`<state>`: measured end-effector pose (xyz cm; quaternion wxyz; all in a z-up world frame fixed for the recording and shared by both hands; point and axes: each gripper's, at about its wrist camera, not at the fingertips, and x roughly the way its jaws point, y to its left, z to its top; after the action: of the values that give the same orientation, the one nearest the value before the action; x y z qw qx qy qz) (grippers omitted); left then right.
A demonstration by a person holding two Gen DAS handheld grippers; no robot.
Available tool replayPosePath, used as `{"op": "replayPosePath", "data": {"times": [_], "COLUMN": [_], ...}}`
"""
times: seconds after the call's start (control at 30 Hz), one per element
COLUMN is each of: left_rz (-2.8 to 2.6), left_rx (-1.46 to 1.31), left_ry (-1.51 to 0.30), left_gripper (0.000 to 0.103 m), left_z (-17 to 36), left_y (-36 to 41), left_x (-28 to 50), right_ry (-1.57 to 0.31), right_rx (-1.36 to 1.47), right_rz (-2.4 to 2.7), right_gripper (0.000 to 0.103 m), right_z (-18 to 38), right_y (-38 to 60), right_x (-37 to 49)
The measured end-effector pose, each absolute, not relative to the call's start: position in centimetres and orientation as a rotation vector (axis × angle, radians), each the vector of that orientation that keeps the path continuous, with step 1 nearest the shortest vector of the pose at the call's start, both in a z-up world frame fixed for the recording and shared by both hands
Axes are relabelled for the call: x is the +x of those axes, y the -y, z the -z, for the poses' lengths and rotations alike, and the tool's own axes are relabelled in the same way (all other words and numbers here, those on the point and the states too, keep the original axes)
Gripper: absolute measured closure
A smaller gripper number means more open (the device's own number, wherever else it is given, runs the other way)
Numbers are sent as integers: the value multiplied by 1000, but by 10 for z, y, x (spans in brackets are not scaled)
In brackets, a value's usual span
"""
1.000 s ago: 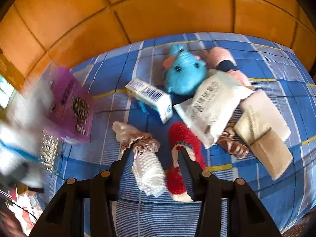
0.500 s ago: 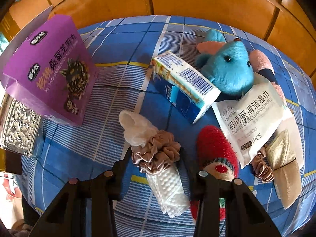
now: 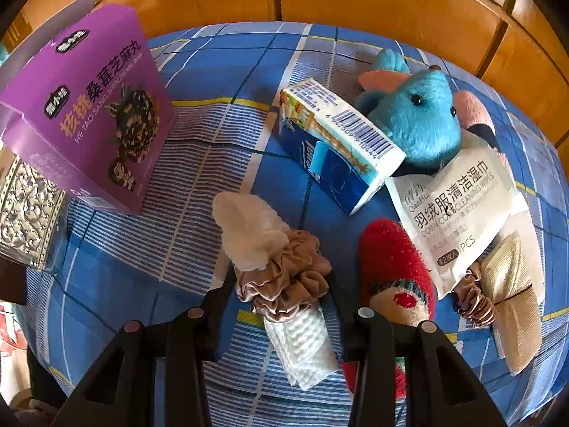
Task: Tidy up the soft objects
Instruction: 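Carry the glove into the gold tray and release it while the right tool grasps the scrunchie bundle, then carry the scrunchie bundle into the gold tray and open the right tool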
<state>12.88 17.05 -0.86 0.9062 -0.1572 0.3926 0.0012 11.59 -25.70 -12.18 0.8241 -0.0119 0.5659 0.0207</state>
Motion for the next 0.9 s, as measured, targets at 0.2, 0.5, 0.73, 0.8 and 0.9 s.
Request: {"op": "replayPosePath", "data": {"times": [0.2, 0.5, 0.73, 0.8, 0.9], "left_rz": [3, 54, 30, 29, 22], "left_rx": [-332, -305, -257, -253, -241], "left_ry": [-936, -935, -888, -880, -870], "left_gripper": [66, 35, 34, 32, 29], "left_z": [71, 82, 68, 66, 61], "left_y": [-171, -150, -161, -165, -168], "left_x": [103, 70, 46, 40, 32], "right_ry": [-1188, -1173, -1178, -1172, -1136], "right_rx": [-47, -66, -3, 29, 33], "right_rz": [-40, -35, 5, -5, -20], "right_gripper": [60, 61, 67, 67, 67], "right_z": [126, 129, 118, 109, 84], "right_y": [250, 244, 249, 250, 245], "right_x": [106, 98, 95, 95, 99]}}
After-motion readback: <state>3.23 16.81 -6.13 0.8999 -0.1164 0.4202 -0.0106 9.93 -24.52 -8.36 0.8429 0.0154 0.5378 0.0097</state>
